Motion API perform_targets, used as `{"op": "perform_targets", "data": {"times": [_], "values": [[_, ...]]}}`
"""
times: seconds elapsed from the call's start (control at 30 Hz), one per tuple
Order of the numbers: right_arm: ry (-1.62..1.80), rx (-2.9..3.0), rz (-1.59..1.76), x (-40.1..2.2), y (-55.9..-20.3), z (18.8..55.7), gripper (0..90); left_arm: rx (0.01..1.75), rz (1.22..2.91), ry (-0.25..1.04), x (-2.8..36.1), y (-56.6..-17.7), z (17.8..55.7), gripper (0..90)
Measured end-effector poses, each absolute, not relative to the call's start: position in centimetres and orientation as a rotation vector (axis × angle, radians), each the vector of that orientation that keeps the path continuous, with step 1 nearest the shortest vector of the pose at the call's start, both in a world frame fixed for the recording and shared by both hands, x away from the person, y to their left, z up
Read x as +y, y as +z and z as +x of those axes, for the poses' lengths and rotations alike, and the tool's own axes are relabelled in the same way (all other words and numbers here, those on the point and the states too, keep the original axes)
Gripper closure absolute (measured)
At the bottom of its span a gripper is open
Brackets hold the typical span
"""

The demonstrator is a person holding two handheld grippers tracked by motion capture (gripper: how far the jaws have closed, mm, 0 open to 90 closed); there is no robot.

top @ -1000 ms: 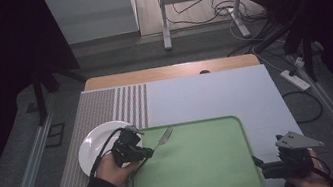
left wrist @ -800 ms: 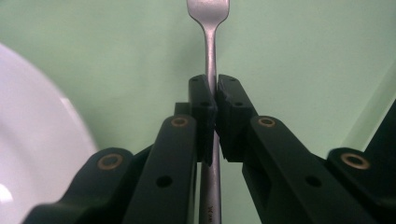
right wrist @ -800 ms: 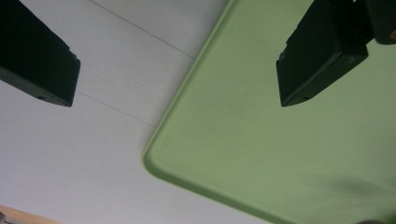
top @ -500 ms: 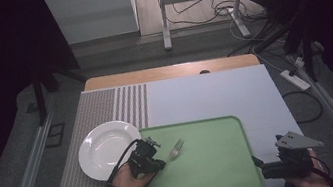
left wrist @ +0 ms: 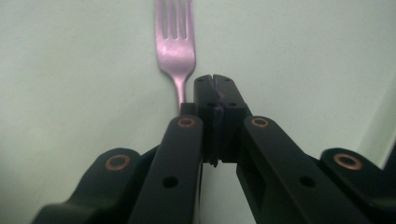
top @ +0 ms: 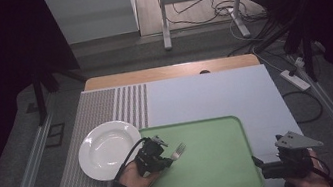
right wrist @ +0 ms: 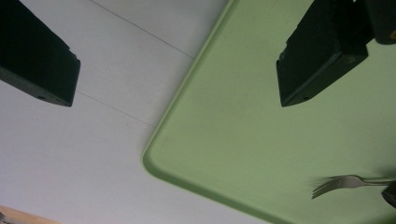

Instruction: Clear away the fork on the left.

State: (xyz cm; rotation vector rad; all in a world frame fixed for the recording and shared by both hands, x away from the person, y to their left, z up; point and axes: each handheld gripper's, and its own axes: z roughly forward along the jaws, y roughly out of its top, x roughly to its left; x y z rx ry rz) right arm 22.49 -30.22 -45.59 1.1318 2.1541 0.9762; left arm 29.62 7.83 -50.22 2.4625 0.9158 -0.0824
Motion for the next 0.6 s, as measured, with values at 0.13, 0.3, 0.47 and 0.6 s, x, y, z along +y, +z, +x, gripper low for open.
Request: {"op": "perform_targets", "data": {"times": [0.13, 0.3, 0.47, 0.6], "values": [[0.981, 2.155, 1.135, -30.3, -45.6, 22.5, 0.0, 0.933, 2.495, -0.063, 7.4, -50.9, 30.0, 89.3], [0.980, 2.157, 1.132, -30.3, -45.6, 22.5, 0.0, 0.999, 2.472, -0.040, 8.4, -50.9, 30.4, 89.3], [0.980, 2.154, 1.130, -30.2, -45.6, 22.5, 0.0, 1.047, 2.468, -0.009, 9.7, -51.0, 30.9, 89.3], [0.981, 2.155, 1.131, -30.2, -45.6, 22.5, 0.0, 1.077, 2.463, 0.008, 10.9, -51.0, 31.3, 89.2]]}}
